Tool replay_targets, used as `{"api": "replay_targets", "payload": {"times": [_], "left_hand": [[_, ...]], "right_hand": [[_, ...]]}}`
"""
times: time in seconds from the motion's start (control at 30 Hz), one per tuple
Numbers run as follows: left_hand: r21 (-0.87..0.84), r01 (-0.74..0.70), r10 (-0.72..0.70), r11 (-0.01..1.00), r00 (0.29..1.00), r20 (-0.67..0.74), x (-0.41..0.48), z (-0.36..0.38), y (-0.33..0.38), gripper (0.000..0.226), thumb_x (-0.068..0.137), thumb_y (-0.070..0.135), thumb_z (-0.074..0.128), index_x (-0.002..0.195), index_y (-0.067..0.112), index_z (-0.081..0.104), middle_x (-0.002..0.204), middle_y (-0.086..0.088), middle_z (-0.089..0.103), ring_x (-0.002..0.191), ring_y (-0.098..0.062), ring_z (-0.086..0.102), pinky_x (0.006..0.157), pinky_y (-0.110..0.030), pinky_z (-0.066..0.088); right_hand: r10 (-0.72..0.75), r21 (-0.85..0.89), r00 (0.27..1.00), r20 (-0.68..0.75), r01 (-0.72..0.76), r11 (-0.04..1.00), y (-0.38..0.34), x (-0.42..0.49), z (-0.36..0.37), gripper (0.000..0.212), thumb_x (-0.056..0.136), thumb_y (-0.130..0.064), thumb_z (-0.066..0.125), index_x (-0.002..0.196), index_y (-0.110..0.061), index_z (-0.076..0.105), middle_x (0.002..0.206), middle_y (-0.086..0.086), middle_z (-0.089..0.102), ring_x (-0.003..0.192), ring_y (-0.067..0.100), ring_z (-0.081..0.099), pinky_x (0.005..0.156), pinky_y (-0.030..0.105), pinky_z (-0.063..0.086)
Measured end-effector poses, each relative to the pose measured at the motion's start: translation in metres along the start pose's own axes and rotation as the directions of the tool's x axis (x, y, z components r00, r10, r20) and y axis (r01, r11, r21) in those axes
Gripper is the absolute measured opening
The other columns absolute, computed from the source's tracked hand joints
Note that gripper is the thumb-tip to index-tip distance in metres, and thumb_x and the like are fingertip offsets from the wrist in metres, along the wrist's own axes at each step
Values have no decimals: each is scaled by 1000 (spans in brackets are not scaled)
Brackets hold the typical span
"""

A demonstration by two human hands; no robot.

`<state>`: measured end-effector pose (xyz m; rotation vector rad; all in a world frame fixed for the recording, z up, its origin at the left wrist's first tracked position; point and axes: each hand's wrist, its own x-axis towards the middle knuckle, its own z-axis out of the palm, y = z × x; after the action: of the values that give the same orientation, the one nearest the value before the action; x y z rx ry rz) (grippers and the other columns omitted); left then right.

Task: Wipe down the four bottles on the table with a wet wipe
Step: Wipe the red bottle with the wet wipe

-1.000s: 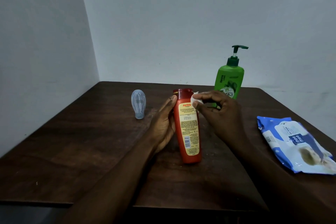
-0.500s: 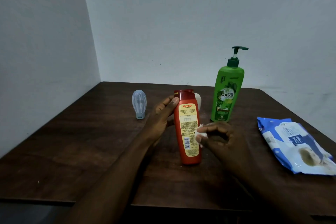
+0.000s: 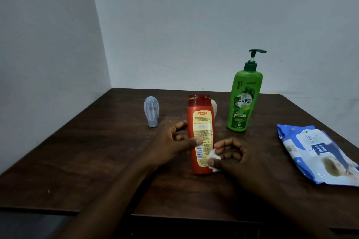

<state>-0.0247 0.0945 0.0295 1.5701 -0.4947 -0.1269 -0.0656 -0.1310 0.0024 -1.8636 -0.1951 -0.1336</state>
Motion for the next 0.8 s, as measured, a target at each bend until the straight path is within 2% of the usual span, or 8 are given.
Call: {"api": "replay_targets", "payload": {"times": [0.17, 0.27, 0.37, 0.43, 0.5, 0.6, 0.7, 0.8], "left_hand": [[-38, 144, -141, 989, 988, 67, -13, -13, -4, 56, 75, 25, 79, 124, 40, 56, 116, 14, 73, 107, -12, 71, 76, -28, 60], [-36, 146, -146, 989, 989, 4, -10, -22, -3, 54, 78, 16, 77, 126, 33, 57, 116, 10, 73, 107, -14, 71, 78, -30, 61], [17, 132, -130, 991, 988, -83, 2, -30, -5, 47, 86, 8, 73, 127, 27, 58, 114, 11, 74, 105, -12, 72, 79, -29, 61], [78, 113, -102, 991, 987, -128, 12, -36, -7, 46, 87, 6, 71, 128, 23, 59, 114, 9, 75, 104, -10, 72, 78, -25, 60], [150, 102, -75, 983, 982, -174, 24, -43, -10, 48, 88, 6, 71, 132, 19, 58, 116, 5, 74, 105, -10, 71, 83, -29, 60], [224, 110, -61, 968, 975, -214, 41, -53, -17, 53, 88, 9, 72, 137, 20, 55, 118, 6, 72, 106, -10, 71, 92, -39, 59], [273, 103, -29, 957, 964, -265, 53, -58, -24, 53, 88, 13, 73, 136, 27, 55, 113, 14, 72, 106, -7, 70, 93, -40, 59], [330, 91, 15, 940, 952, -305, 62, -61, -31, 46, 89, 16, 72, 126, 40, 56, 108, 19, 71, 106, -6, 68, 94, -39, 58]], "right_hand": [[-1, 35, 1000, 26, 0, 999, -8, 17, 10, 50, 60, -22, 94, 103, -33, 70, 98, -11, 76, 87, 12, 75, 71, 30, 62], [-16, -8, 999, 43, 17, 1000, -14, 29, 19, 48, 66, -18, 91, 105, -34, 69, 98, -19, 75, 87, 4, 74, 73, 23, 61], [-57, -66, 998, 6, 57, 996, -18, 44, 31, 41, 69, -12, 89, 96, -36, 69, 85, -21, 76, 79, -1, 73, 67, 14, 58], [-62, -100, 998, -28, 58, 993, -19, 57, 40, 38, 71, -10, 88, 100, -28, 72, 77, -19, 75, 75, -3, 73, 67, 14, 58], [-62, -131, 996, -59, 54, 990, -19, 70, 48, 38, 73, -11, 87, 107, -19, 74, 82, -15, 75, 75, -4, 72, 70, 14, 58], [-64, -194, 991, -116, 40, 980, -16, 87, 59, 41, 75, -17, 86, 113, -17, 73, 97, -6, 77, 79, -5, 70, 71, 8, 53], [-45, -190, 984, -172, 12, 982, -15, 102, 70, 42, 78, -17, 85, 117, -14, 70, 104, -2, 76, 83, -2, 68, 73, 10, 51], [-18, -188, 976, -215, -23, 982, -12, 114, 80, 40, 80, -17, 82, 119, -13, 70, 108, 0, 76, 77, -5, 62, 62, 2, 41]]}}
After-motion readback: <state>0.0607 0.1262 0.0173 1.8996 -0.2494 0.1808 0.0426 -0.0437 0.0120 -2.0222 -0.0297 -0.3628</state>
